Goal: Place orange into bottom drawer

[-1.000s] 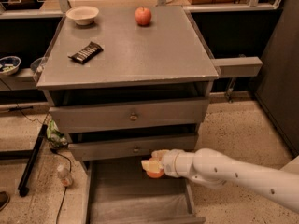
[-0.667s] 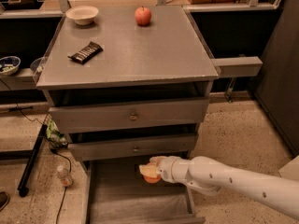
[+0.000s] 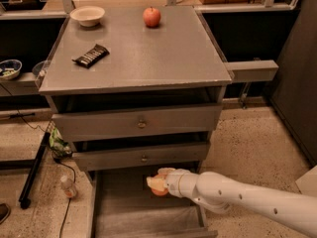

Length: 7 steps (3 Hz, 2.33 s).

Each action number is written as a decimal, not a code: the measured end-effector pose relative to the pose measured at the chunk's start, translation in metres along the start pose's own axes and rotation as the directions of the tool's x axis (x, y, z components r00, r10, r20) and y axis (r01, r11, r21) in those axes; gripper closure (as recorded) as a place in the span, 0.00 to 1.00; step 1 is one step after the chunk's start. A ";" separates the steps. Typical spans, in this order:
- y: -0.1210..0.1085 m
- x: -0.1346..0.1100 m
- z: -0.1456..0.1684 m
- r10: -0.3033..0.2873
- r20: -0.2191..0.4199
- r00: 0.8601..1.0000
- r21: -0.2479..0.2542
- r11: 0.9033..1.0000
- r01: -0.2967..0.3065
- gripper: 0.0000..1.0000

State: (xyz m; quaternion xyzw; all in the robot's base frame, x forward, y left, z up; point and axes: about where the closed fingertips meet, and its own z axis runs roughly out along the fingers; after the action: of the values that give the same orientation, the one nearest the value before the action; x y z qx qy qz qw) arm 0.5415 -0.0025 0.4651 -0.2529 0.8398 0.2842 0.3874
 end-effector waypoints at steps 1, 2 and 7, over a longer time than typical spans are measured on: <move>-0.008 0.005 0.021 -0.037 0.010 0.999 0.082 0.996 0.037 1.00; -0.019 0.009 0.037 -0.041 0.007 0.999 0.131 0.991 0.040 1.00; -0.056 0.077 0.096 0.054 -0.061 0.997 0.175 0.984 -0.043 1.00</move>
Offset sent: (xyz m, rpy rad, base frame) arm 0.0390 0.0094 -0.0504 -0.1264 -0.0689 -0.1279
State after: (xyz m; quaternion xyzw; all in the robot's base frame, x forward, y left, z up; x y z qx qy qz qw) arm 0.5826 0.0068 0.3364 -0.2069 0.8796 0.2108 0.3730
